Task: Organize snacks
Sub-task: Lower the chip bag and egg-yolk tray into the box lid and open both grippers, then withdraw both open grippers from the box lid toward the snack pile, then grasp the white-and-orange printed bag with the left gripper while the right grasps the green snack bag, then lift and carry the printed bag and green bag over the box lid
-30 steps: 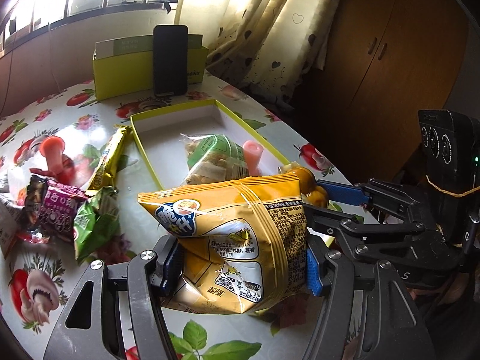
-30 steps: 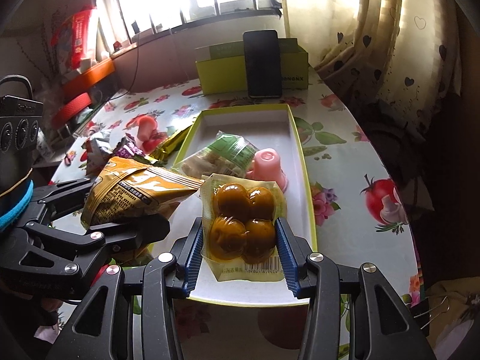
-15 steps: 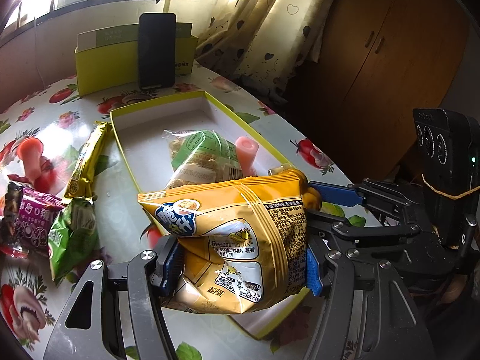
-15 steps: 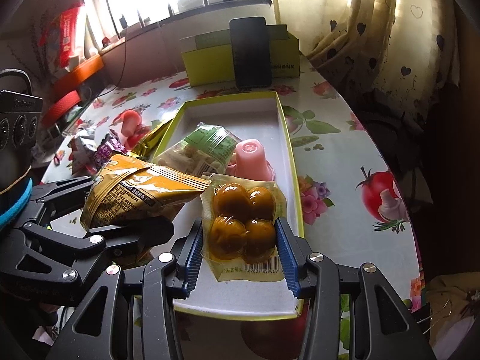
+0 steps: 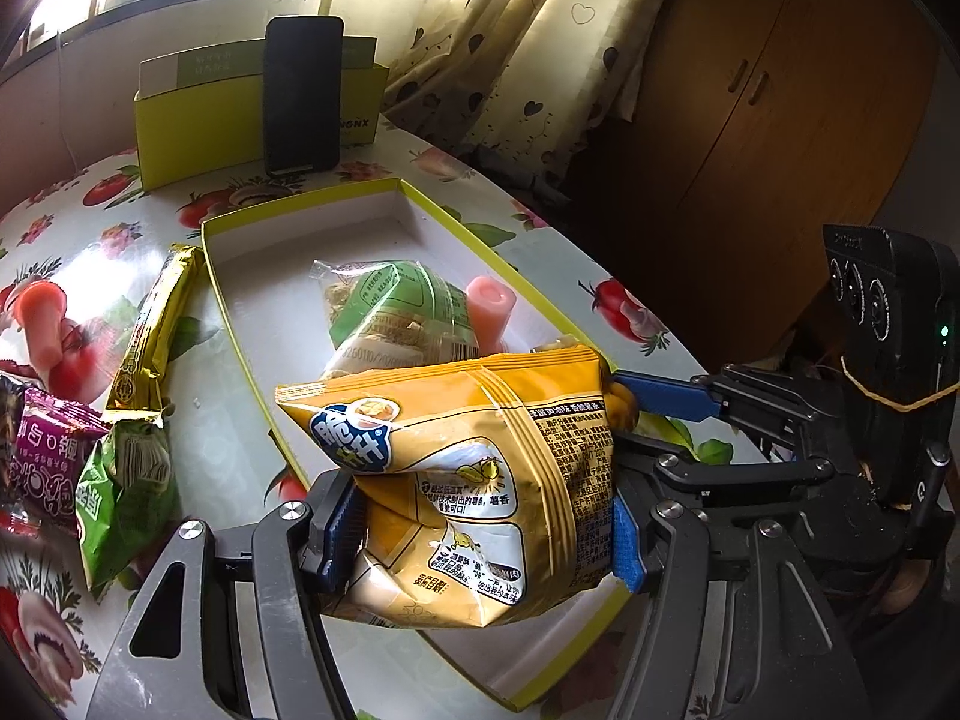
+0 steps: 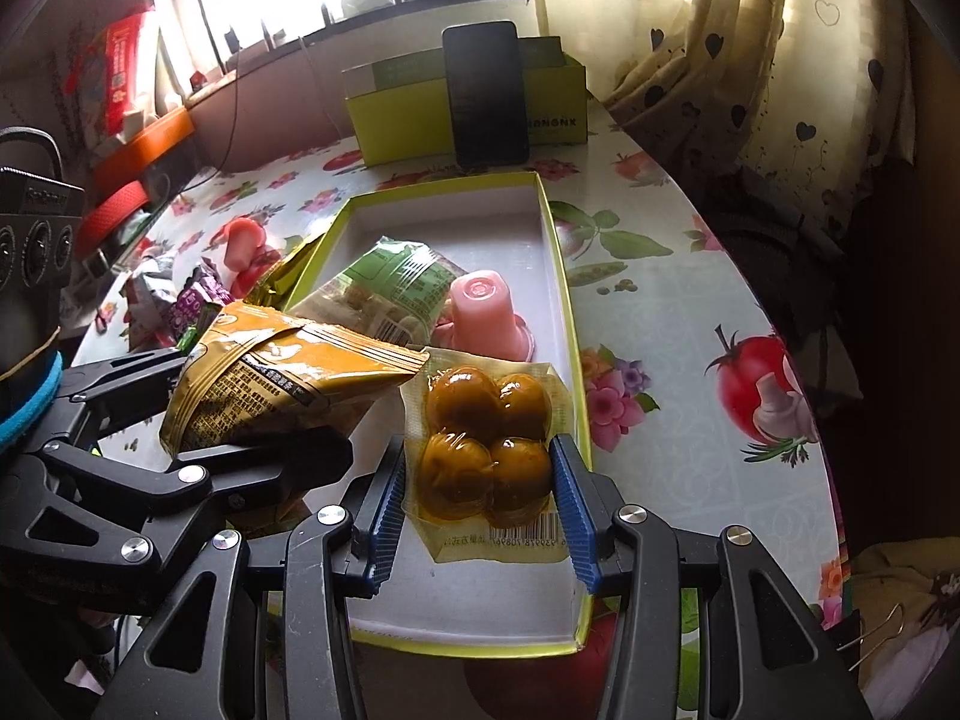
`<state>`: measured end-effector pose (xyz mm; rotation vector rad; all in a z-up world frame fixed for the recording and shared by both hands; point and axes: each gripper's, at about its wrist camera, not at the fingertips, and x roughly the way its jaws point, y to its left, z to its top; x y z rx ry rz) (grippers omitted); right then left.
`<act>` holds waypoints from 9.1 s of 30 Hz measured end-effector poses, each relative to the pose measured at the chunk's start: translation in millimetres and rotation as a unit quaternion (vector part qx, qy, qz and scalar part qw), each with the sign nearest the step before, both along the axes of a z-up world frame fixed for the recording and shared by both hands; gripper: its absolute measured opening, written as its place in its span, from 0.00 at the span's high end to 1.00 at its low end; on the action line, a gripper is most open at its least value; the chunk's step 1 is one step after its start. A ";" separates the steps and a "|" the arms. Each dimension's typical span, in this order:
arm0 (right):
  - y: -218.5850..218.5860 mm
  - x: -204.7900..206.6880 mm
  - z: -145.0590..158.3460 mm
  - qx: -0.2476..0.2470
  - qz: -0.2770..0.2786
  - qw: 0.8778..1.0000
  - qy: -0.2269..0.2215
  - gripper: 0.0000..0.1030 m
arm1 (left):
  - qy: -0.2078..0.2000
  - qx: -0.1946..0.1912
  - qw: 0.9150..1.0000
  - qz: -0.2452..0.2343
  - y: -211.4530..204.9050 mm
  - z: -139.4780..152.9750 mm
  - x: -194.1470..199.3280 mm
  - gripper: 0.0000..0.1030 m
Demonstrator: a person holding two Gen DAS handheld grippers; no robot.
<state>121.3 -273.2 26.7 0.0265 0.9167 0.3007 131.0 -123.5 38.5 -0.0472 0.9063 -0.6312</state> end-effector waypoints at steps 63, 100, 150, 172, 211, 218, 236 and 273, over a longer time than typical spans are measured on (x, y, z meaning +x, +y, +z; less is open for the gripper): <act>19.0 -41.0 36.9 -0.003 0.031 0.999 -0.029 0.58 | -0.025 0.045 0.998 0.035 38.3 10.0 -45.5 0.28; 88.5 -57.3 53.8 -0.005 0.091 0.995 -0.046 0.51 | -0.050 0.001 0.988 0.149 127.9 30.7 -84.2 0.28; 189.9 63.0 -9.3 0.042 0.081 0.994 0.063 0.42 | 0.011 -0.049 0.910 0.411 283.4 -9.9 37.5 0.28; 177.9 52.6 -8.3 0.047 0.086 0.994 0.047 0.58 | 0.013 0.022 0.910 0.413 278.5 -22.8 41.6 0.48; 127.3 -41.3 69.1 0.072 0.105 0.989 -0.070 0.57 | -0.060 0.000 0.961 0.269 176.3 52.5 -73.3 0.48; 120.5 -43.7 70.4 0.073 0.102 0.989 -0.072 0.57 | -0.061 0.001 0.965 0.254 166.0 53.4 -75.0 0.48; 106.8 -39.4 67.3 0.077 0.093 0.990 -0.069 0.57 | -0.055 0.003 0.977 0.205 139.3 47.9 -71.3 0.48; 43.6 -24.4 55.7 0.075 0.015 0.995 -0.060 0.57 | -0.048 0.018 0.992 0.111 84.7 40.2 -44.5 0.48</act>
